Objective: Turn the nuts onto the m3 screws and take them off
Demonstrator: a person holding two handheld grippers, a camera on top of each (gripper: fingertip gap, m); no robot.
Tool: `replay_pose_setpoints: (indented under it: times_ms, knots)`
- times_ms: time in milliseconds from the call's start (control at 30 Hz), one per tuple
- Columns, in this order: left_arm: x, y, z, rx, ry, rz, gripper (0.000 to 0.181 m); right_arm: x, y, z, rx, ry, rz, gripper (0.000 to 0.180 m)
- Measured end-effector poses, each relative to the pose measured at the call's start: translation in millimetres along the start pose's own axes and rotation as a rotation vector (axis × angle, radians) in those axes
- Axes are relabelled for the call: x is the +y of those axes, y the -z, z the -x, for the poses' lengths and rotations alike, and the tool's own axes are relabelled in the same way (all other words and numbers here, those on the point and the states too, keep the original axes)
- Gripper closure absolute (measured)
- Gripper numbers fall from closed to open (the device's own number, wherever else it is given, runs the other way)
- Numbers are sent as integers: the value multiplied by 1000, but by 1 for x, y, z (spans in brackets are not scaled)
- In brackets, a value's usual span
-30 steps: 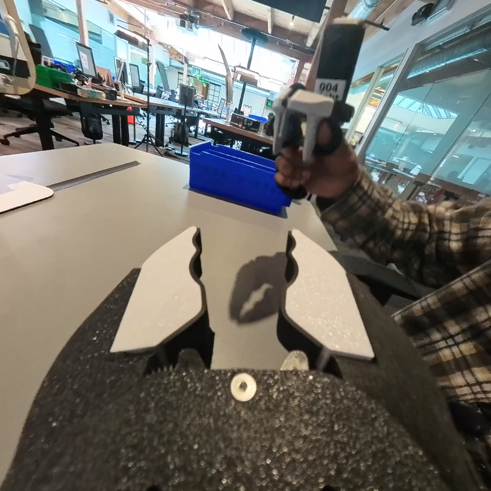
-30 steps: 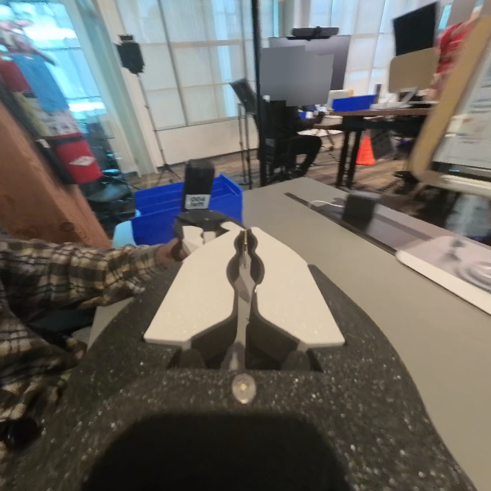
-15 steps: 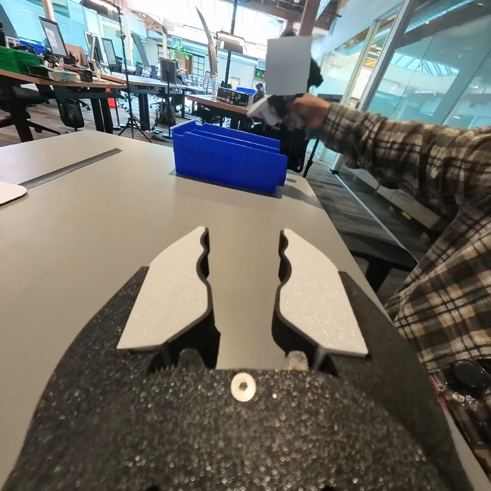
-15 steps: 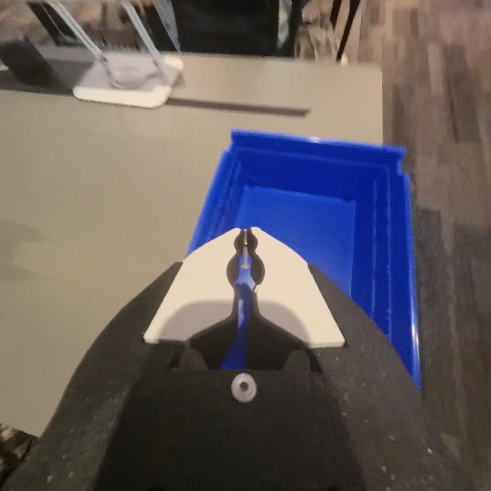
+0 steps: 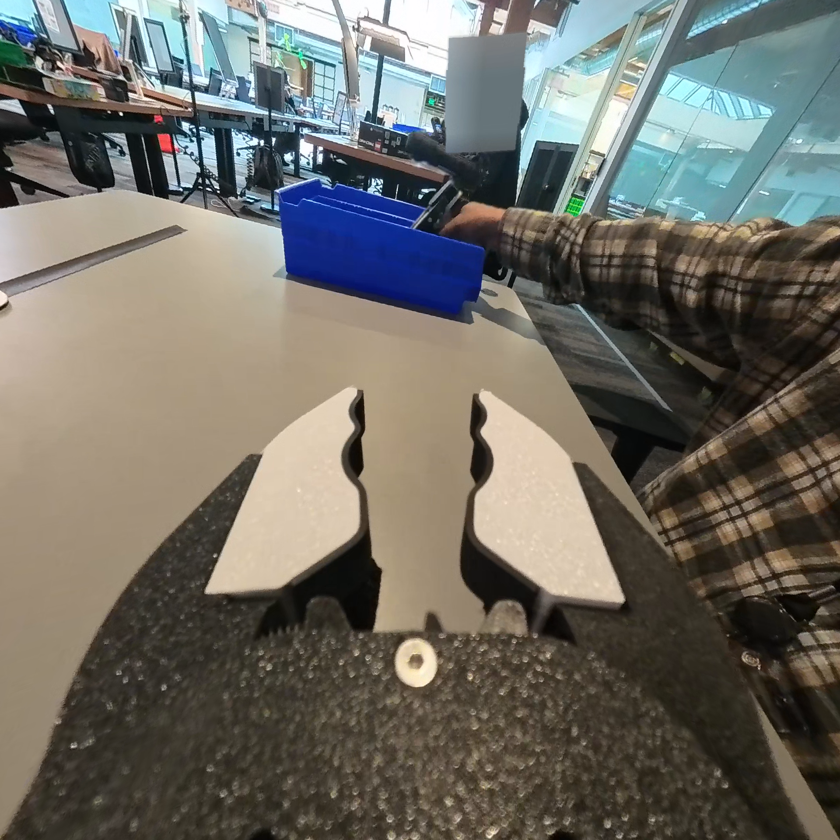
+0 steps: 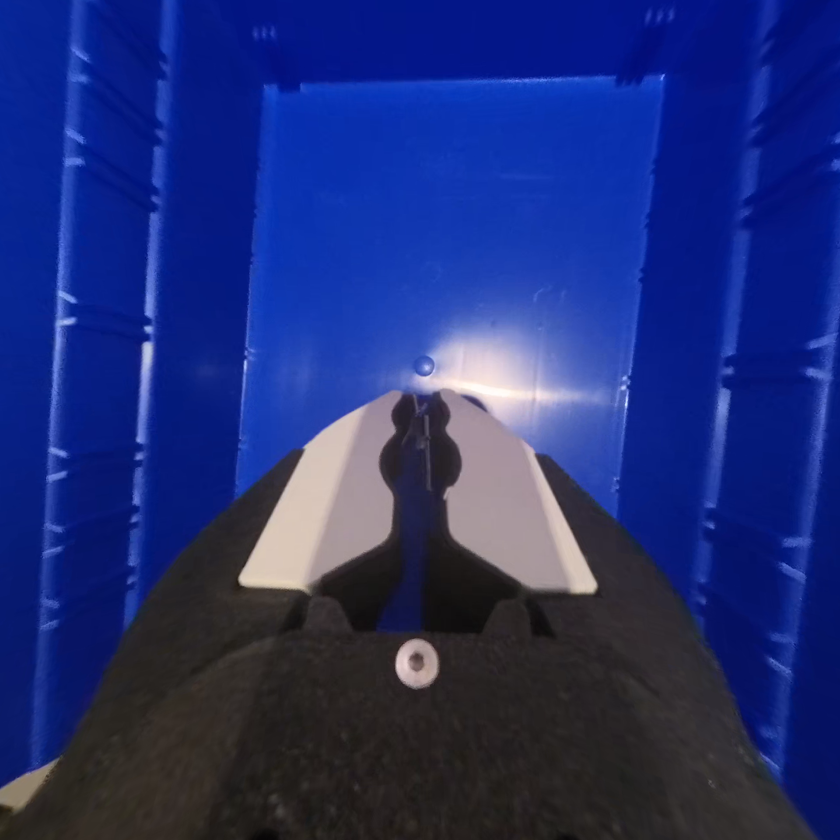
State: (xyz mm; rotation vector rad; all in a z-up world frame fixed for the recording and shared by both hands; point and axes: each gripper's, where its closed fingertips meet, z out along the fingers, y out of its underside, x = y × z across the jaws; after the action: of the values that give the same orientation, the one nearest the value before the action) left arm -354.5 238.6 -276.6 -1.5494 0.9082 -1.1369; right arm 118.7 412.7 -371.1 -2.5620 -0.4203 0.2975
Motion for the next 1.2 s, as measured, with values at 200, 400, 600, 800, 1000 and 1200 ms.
replay_pose_setpoints:
  times_ms: [200, 400, 600, 800, 1000, 1200]
  knots:
    - [-6, 4, 0, -3, 7, -27, 138, -38, 55, 0, 73, 27, -86, 155]
    - [-10, 6, -1, -7, 1, -41, 138, -105, 148, 60, 107, 177, -347, 148]
    - [-12, 7, 0, -13, 7, -54, 138, -112, 162, 180, 16, 384, -583, 129]
    - [-14, 8, -1, -19, -6, -53, 138, -78, 91, 281, -252, 425, -626, 115]
    - [-9, 7, 3, -26, 3, -40, 138, -69, 27, 304, -269, 404, -747, 100]
    - [-10, 9, 5, -38, -9, -36, 139, -72, 4, 298, -222, 359, -817, 99]
